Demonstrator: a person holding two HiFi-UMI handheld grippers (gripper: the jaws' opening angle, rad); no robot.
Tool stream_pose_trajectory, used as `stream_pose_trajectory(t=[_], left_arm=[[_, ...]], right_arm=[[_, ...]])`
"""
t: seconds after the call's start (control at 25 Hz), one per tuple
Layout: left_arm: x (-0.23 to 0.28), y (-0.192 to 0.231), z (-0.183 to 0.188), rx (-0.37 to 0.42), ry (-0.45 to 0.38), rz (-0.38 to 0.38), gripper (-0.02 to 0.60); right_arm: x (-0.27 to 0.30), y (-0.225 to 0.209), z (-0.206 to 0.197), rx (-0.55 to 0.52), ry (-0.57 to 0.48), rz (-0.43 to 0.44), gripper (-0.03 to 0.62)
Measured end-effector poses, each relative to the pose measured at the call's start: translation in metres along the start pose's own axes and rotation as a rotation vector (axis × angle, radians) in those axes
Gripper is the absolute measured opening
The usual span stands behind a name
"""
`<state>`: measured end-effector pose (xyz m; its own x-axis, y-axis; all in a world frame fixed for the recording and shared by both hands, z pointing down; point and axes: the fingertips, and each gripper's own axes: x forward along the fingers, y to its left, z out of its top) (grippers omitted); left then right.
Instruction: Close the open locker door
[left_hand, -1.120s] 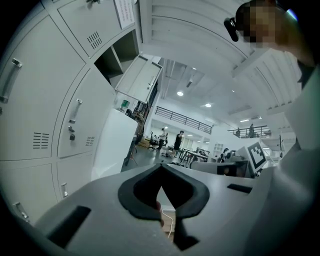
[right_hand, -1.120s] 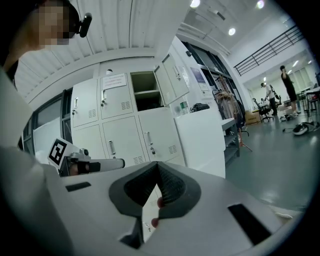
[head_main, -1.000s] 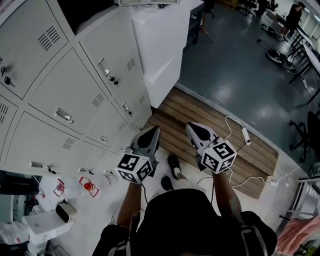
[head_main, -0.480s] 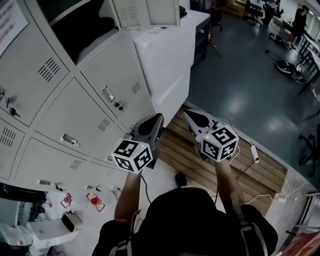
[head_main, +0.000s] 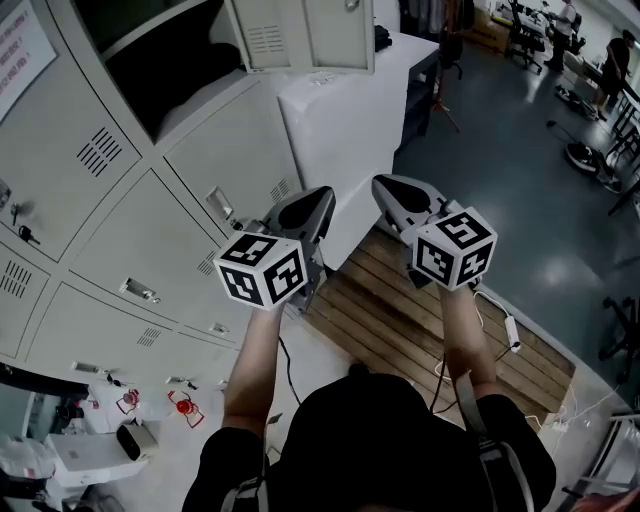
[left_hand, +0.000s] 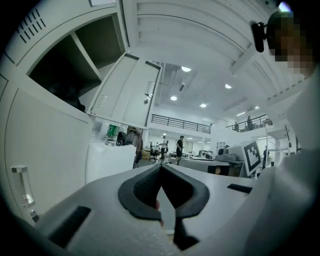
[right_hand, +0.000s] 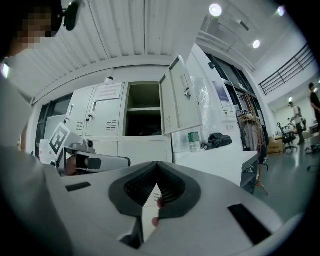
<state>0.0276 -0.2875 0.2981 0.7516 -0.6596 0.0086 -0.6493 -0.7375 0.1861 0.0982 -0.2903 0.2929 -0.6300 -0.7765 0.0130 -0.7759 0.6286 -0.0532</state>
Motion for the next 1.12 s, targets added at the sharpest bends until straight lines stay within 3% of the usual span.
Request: stream_pose_trajectory(t=[0.56,1.12], left_arm=[[0.047,0.010,0.056,0.045,-0.010,0.035,0.017],[0.082,0.022,0.107,0.053,-0.024,0.026,0.017]], right_arm=[[0.026,-0.047,0.077,-0.099,-0.034,0.043,0.005],[0.066,-0.101,0.124,-0.173,-0.018,-0.043,0.005]])
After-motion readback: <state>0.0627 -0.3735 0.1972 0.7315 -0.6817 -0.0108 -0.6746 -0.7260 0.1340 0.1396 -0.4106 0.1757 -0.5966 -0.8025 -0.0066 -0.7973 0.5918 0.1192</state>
